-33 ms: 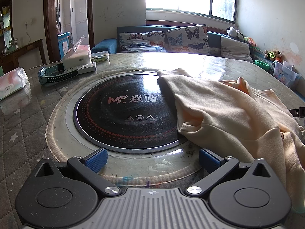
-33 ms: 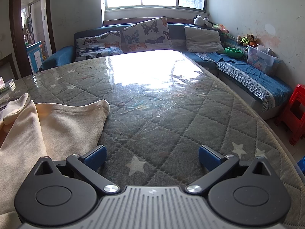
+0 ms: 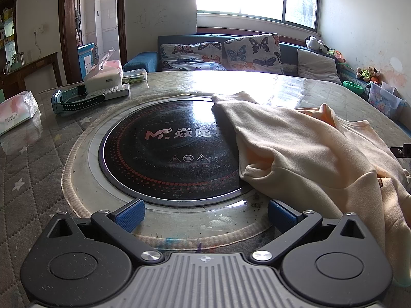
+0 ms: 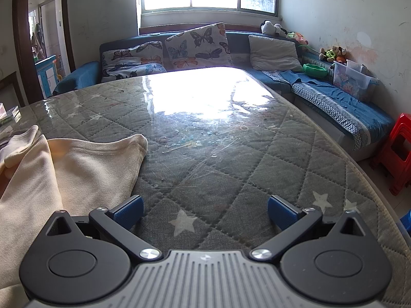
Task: Fold clothes
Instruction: 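Approach the crumpled cream shirt with both grippers open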
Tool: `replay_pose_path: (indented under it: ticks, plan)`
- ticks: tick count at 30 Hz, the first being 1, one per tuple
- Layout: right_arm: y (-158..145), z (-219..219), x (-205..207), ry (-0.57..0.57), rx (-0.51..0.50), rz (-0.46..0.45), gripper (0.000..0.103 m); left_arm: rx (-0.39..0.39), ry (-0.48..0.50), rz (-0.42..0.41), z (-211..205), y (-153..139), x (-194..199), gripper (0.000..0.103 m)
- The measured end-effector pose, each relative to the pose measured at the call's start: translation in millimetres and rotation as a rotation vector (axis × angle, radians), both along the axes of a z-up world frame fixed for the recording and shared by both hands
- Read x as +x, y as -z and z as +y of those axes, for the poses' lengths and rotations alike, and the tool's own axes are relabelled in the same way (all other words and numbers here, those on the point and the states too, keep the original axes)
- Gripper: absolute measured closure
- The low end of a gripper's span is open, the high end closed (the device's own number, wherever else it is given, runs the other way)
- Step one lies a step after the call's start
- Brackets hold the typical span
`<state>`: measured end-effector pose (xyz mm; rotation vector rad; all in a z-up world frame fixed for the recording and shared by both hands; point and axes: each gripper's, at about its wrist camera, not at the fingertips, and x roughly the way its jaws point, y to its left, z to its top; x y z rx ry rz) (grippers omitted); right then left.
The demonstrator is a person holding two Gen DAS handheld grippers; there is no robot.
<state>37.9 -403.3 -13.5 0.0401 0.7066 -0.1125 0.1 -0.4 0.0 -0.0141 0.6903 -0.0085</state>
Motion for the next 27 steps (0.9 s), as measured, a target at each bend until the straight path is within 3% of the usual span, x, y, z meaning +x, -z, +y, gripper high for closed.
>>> replay_pose_path:
  ticks: [7,16,27]
  plan:
    - [1,1,-5,-0.001,-0.006,0.001,0.000,0.006,-0.001,0.002,-2,0,0,0.000]
    - [-11,24,-49,-0.070,-0.024,-0.003,0.000,-0.001,-0.030,0.024,-4,-6,-8,0.000]
    - [-29,36,-86,-0.142,0.034,-0.042,0.002,-0.047,0.021,-0.031,-29,-44,-18,0.000]
